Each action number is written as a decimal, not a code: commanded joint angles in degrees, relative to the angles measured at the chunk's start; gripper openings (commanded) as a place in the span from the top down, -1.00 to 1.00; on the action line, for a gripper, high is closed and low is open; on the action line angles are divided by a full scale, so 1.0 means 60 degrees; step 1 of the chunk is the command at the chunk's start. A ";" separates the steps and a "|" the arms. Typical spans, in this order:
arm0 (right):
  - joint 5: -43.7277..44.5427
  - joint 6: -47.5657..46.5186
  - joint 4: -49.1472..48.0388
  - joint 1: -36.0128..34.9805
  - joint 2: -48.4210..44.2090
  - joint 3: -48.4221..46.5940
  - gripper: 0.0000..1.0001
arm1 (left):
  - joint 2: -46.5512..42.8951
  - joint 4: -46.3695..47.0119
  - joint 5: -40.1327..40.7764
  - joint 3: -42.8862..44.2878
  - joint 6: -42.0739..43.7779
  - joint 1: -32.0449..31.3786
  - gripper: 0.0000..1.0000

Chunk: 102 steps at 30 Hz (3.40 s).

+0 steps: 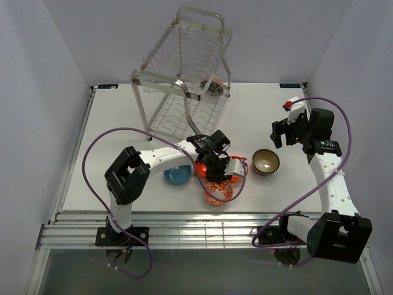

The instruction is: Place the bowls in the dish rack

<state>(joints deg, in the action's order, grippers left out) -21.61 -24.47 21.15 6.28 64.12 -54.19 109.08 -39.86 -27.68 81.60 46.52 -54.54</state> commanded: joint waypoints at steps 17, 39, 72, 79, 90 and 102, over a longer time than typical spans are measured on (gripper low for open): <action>-0.0383 0.0254 -0.0053 0.0256 0.0022 -0.0079 -0.80 | 0.0132 -0.0139 -0.0001 0.0314 -0.0749 -0.0401 0.85; -0.3372 0.2569 0.0724 0.2249 0.0009 -0.2042 -0.85 | -0.0499 0.0372 0.5313 0.4973 -0.6610 -0.0621 1.00; -0.1967 0.4664 -0.2322 -0.0314 -0.0916 0.0155 -0.44 | 0.0937 0.0813 0.8189 0.7288 -0.9057 -0.0607 1.00; -0.1453 0.4445 -0.2528 -0.0856 -0.0681 0.0126 -0.20 | 0.0790 0.0871 0.7617 0.7303 -0.9145 -0.0607 1.00; -0.0706 0.3522 -0.2397 -0.1399 -0.0871 0.0258 0.60 | 0.0615 0.0944 0.6870 0.7259 -0.9204 -0.0563 1.00; -0.0165 0.3008 -0.2221 -0.1443 -0.1120 0.0200 0.84 | 0.0073 0.1340 0.6298 0.6805 -0.8824 -0.0548 0.41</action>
<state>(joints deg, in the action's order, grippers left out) -25.10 -5.82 9.26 -1.96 58.89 -52.64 116.79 -37.50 13.72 122.08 -6.11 -57.08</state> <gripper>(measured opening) 0.119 0.262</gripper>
